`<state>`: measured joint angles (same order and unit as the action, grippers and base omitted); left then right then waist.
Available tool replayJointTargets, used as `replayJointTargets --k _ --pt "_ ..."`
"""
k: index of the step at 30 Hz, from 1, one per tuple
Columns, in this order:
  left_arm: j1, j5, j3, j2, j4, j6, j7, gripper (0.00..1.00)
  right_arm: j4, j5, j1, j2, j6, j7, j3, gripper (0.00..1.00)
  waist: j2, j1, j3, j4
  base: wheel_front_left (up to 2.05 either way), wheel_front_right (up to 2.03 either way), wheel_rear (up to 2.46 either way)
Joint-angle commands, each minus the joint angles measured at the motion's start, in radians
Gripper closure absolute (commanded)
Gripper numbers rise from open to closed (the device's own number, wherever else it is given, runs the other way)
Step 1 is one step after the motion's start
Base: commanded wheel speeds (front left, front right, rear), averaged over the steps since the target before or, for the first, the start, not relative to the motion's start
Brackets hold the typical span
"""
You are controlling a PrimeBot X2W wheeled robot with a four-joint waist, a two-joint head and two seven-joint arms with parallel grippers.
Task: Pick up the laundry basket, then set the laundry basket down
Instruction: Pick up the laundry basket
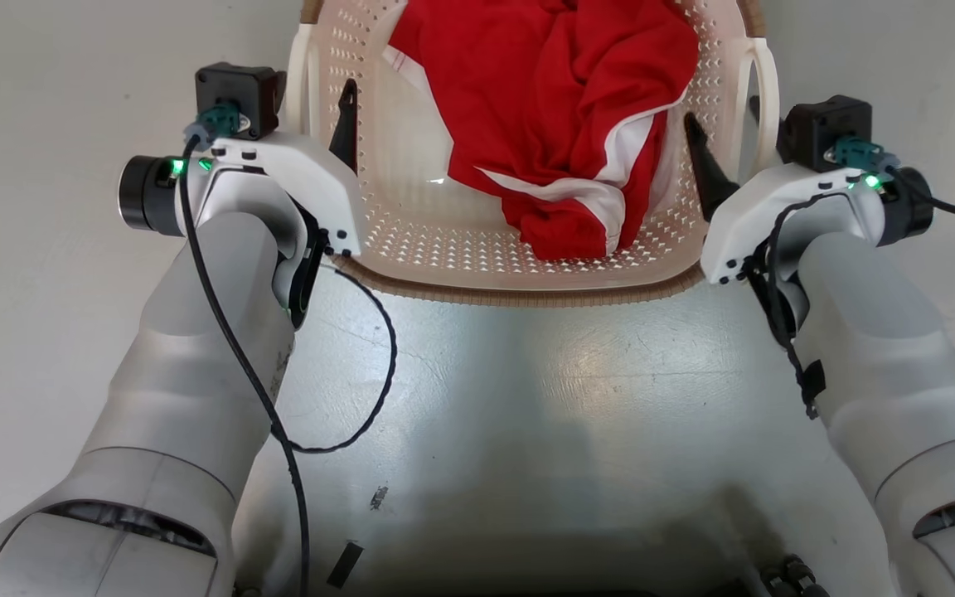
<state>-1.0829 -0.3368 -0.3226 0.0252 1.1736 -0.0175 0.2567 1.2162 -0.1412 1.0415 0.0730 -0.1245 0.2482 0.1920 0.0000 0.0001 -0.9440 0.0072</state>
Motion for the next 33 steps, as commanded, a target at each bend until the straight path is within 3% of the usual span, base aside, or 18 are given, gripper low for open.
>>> replayJointTargets --k 1,11,33 --pt "0.008 -0.012 0.006 0.025 0.005 0.008 0.005 0.0 0.001 -0.022 -0.031 -0.023 -0.006 -0.003 0.034 0.0 0.0 -0.0001 0.003 0.001 0.0 0.0 0.0" --pt "-0.016 -0.024 -0.039 0.025 0.054 0.015 0.005 0.0 0.025 -0.122 -0.003 -0.023 -0.006 -0.012 0.133 0.0 0.0 -0.0001 0.005 -0.008 0.0 0.0 0.0" --pt "-0.051 -0.03 -0.084 0.025 0.1 0.019 0.005 0.0 0.071 -0.151 0.017 -0.023 -0.006 -0.022 0.136 0.0 0.0 -0.0001 -0.008 -0.022 0.0 0.0 0.0"
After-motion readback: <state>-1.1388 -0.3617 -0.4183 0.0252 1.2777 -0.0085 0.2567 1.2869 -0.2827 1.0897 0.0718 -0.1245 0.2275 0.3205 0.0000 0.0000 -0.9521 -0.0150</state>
